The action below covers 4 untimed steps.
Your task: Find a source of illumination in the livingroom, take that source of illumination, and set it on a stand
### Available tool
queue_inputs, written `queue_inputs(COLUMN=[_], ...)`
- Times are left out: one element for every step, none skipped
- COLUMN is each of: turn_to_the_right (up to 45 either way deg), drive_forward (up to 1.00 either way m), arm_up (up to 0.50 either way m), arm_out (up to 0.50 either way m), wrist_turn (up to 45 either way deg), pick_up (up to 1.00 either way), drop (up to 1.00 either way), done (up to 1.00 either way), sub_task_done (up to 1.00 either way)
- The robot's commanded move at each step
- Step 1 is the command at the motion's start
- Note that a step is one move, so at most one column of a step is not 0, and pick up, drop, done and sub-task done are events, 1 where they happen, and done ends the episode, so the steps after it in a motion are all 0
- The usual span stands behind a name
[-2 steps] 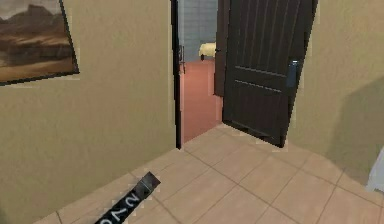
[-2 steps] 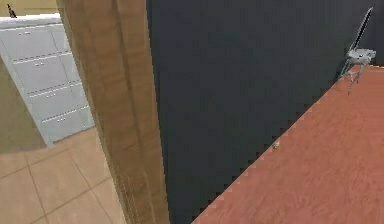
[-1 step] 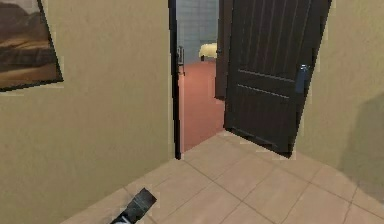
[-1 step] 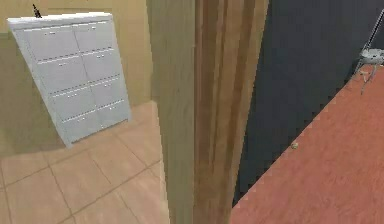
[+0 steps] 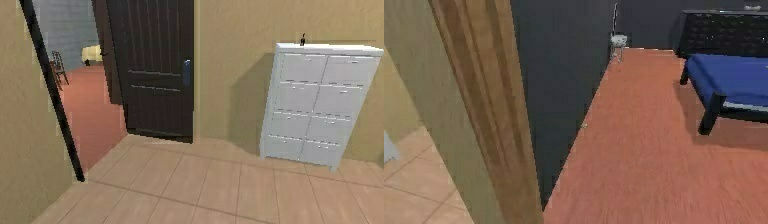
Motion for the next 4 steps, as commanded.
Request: queue_inputs(turn_to_the_right=[0.0,-39.0,0.0,-3.0], drive_forward=[0.95,0.0,1.0,0.0], arm_up=[0.0,0.0,0.0,0.0], arm_out=[0.0,0.0,0.0,0.0], wrist_turn=[0.0,0.0,0.0,0.0], pick_up=[0.0,0.0,0.0,0.0], drop=[0.0,0.0,0.0,0.0], done=[0.0,0.0,0.0,0.0], sub_task_done=[0.0,0.0,0.0,0.0])
